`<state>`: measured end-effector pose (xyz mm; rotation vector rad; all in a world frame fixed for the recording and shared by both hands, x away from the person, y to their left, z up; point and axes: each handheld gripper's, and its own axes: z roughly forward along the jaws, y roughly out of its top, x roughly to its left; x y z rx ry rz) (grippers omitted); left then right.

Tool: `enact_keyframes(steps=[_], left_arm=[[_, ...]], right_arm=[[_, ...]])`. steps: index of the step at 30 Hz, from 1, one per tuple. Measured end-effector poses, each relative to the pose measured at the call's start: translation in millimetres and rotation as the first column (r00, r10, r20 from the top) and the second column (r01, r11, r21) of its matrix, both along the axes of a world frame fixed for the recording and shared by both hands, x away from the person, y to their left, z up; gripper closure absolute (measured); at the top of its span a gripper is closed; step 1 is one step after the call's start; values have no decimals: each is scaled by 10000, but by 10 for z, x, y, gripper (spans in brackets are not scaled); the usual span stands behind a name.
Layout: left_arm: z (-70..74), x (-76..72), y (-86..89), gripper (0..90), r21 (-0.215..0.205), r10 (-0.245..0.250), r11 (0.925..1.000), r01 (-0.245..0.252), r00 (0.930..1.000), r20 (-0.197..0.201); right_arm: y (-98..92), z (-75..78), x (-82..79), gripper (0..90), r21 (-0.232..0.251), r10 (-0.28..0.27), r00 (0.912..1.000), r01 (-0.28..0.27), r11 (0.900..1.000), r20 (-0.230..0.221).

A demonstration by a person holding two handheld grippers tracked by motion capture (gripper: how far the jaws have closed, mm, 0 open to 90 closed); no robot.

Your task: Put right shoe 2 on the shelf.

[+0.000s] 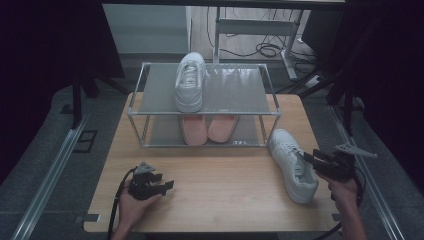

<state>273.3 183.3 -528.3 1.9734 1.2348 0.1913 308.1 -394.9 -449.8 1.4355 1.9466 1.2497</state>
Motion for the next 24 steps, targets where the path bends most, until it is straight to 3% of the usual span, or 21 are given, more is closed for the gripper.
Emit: enact_keyframes(steps=[7, 24], left_arm=[[-6, 0, -15, 401, 42, -44, 10000, 44, 10000, -3], [-6, 1, -14, 402, 37, -41, 10000, 41, 10000, -14]], right_arm=[[33, -81, -22, 500, -104, 31, 9999, -33, 9999, -141], [95, -244, 125, 552, -1034, -332, 9974, 264, 9943, -646]])
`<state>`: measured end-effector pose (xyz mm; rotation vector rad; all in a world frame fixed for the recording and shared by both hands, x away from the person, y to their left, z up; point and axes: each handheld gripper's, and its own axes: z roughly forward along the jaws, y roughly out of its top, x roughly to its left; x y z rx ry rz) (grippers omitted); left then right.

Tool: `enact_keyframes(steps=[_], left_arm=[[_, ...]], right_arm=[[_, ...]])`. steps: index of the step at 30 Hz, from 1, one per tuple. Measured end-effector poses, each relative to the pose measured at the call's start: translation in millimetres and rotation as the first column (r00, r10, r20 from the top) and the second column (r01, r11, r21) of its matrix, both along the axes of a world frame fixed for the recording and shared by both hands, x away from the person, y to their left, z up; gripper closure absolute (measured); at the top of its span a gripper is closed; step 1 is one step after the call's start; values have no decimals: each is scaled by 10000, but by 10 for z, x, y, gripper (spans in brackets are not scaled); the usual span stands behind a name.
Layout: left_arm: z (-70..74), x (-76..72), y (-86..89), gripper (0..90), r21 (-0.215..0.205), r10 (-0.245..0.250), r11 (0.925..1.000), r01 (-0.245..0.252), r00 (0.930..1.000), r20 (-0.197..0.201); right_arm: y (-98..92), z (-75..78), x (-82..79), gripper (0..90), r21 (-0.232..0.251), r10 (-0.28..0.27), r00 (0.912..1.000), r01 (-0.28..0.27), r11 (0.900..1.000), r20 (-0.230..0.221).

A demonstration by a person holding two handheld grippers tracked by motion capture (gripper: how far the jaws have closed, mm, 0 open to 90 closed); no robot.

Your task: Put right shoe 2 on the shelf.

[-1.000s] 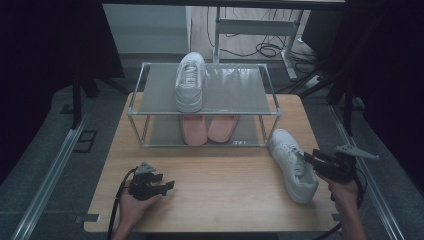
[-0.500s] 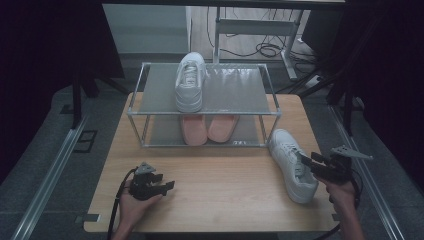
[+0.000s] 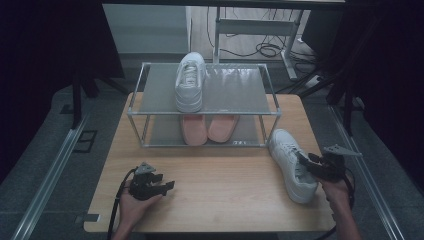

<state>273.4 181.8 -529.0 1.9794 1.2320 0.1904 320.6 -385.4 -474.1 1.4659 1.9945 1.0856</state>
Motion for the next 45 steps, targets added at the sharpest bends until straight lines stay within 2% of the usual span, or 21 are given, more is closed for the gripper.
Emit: enact_keyframes(steps=[3, 6, 11, 20, 29, 33, 38, 45], left_arm=[[-5, 3, -4, 401, 2, -14, 10000, 14, 10000, -24], [-14, 5, -14, 401, 37, -50, 10000, 51, 10000, -42], [-8, 0, -11, 400, 30, -47, 10000, 47, 10000, -34], [-9, 2, -7, 399, 38, -22, 10000, 22, 10000, -49], [-7, 6, 5, 399, 27, 2, 10000, -2, 10000, -47], [-12, 6, -5, 399, 59, -13, 10000, 14, 10000, -66], [-12, 8, -8, 399, 54, -58, 10000, 58, 10000, -38], [-8, 6, -2, 399, 23, -25, 10000, 25, 10000, -50]], right_arm=[[1, -12, 17, 579, 119, 20, 10000, -20, 9999, 22], [16, -12, 19, 618, 39, -67, 10000, 67, 10000, 42], [60, -6, 9, 696, -371, -404, 9992, 407, 9985, 71], [45, -7, -5, 803, -344, -652, 9978, 657, 9972, 153], [-44, -37, -72, 821, 945, -952, 9950, 920, 9913, 303], [-95, -1, -181, 824, 1354, -961, 9940, 883, 9869, 521], [-143, 49, -348, 824, 2046, -961, 9918, 771, 9758, 844], [-78, 132, -573, 823, 2186, -721, 9907, 454, 9748, 1155]])
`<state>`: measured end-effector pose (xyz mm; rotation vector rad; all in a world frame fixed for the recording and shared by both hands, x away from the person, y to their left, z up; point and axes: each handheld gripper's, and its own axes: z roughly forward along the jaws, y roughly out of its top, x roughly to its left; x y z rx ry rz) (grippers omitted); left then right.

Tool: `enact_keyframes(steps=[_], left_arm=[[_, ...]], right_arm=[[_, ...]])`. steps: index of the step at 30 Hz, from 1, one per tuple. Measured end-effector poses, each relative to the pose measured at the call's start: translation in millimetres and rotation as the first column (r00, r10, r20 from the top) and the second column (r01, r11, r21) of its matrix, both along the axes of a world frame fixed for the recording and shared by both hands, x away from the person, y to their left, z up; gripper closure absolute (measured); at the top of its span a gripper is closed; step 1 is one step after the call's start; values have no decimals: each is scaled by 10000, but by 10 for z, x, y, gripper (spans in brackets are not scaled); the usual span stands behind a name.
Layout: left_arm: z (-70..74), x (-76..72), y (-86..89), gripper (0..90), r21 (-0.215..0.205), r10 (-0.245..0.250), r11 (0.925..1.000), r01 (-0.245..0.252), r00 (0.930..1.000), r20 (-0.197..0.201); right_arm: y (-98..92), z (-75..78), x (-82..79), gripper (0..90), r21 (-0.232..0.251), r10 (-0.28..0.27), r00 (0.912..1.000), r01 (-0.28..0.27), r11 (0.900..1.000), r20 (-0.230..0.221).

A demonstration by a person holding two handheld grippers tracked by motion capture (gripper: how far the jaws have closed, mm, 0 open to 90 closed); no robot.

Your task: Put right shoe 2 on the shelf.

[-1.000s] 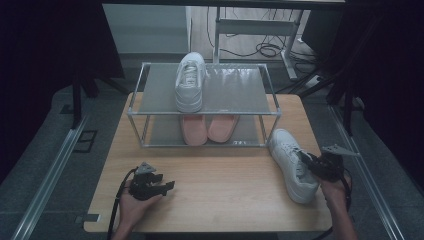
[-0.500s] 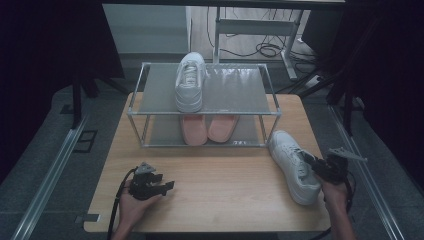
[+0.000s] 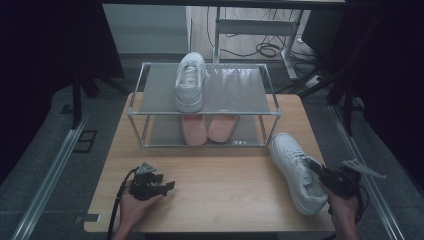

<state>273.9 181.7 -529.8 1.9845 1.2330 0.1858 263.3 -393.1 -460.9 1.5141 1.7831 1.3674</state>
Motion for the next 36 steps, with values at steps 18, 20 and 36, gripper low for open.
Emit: enact_keyframes(steps=[18, 20, 36], left_arm=[[-2, -2, -4, 399, 4, -5, 10000, 5, 10000, -4], [2, -2, 1, 399, -14, -16, 10000, 16, 10000, 11], [0, -2, 1, 398, -33, -11, 10000, 11, 10000, -14]], right_arm=[[308, 162, -288, 822, 992, 1528, 9861, -1588, 9823, 658], [371, 171, -260, 822, 1090, 1703, 9827, -1775, 9781, 722], [688, 233, -106, 822, 1390, 2397, 9666, -2506, 9580, 911]])
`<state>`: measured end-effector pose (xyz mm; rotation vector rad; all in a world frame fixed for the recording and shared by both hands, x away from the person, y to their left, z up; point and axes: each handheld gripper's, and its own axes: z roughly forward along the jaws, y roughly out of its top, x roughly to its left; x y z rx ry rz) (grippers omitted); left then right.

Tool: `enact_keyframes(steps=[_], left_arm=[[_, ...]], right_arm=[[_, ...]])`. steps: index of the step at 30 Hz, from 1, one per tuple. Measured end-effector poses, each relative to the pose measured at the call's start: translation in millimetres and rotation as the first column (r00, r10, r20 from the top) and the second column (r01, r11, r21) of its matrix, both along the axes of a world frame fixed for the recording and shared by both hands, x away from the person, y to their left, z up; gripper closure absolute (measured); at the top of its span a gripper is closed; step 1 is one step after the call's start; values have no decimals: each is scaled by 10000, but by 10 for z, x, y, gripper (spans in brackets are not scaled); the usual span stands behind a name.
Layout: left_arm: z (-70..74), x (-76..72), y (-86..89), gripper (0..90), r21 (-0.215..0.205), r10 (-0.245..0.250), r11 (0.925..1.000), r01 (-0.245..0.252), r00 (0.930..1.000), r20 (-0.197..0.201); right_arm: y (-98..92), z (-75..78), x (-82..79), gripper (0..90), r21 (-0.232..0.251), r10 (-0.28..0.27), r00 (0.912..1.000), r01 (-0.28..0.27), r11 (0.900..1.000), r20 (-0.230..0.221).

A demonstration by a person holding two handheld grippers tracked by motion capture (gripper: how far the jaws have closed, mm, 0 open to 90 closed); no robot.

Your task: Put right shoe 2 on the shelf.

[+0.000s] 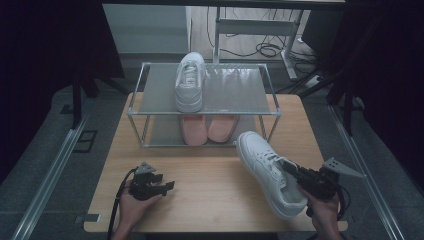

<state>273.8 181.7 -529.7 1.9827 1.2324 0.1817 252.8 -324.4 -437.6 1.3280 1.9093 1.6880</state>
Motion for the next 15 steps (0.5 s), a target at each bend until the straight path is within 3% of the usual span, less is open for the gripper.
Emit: enact_keyframes(steps=[15], left_arm=[[5, -1, 10, 397, -8, 28, 10000, -28, 10000, -1]], right_arm=[[206, 62, 83, 822, 323, 523, 9986, -527, 9981, 115]])
